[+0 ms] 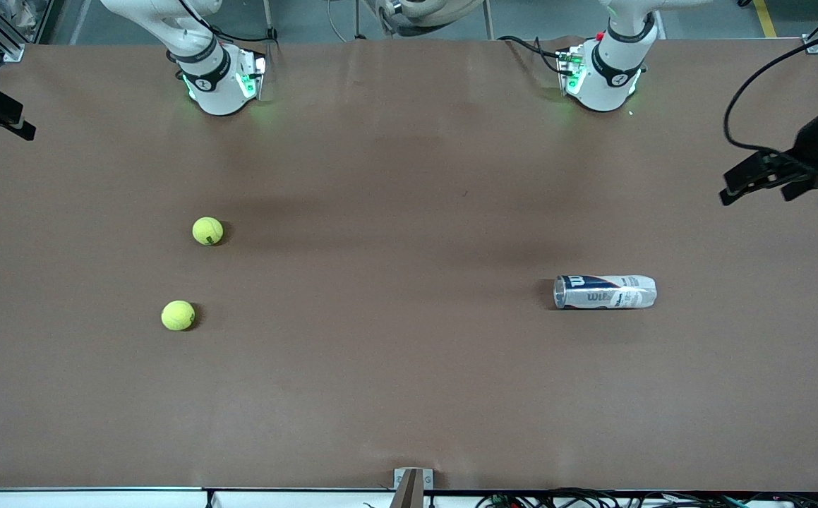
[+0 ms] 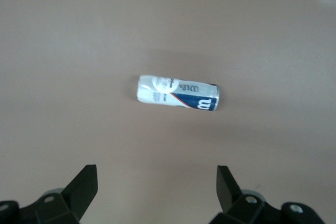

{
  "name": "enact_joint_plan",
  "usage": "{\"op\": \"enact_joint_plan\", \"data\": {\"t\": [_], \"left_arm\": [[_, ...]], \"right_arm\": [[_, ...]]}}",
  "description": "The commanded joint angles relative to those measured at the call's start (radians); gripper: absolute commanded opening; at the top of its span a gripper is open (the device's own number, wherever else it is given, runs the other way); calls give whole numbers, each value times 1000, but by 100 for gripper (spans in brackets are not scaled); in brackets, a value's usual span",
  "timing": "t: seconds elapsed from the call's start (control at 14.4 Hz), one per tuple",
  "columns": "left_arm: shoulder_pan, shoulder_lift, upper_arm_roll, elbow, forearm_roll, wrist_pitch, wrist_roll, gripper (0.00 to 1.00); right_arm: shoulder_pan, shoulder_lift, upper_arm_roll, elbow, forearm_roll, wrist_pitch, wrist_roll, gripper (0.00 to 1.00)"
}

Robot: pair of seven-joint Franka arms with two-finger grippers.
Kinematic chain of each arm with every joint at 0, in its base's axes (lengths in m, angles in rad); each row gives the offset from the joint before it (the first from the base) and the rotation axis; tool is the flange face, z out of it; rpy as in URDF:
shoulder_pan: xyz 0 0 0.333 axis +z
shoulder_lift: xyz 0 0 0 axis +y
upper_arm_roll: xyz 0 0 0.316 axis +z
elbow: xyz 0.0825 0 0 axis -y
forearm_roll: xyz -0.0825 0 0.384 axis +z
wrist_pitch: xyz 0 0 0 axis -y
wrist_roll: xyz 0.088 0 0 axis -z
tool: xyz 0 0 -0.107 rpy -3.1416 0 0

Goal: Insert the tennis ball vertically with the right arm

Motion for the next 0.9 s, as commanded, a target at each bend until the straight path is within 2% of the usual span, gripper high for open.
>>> {"op": "enact_joint_plan", "data": {"t": [0.0,0.28,0.55,0.83], "left_arm": [[0,37,-63,-7,52,-6,-205,100],[-46,118,-146,-49,210,13,-521,100],[-129,258,-147,-52,353,33,-794,100],[-160,373,-147,-72,476,87,-1057,100]], "right_arm": [[-16,37,0,11,4,2,3,100],[-28,117,-3,13,-2,13,1,100],[-49,204,-3,11,-23,65,0,100],[-36,205,-3,-19,-23,68,21,100]]}}
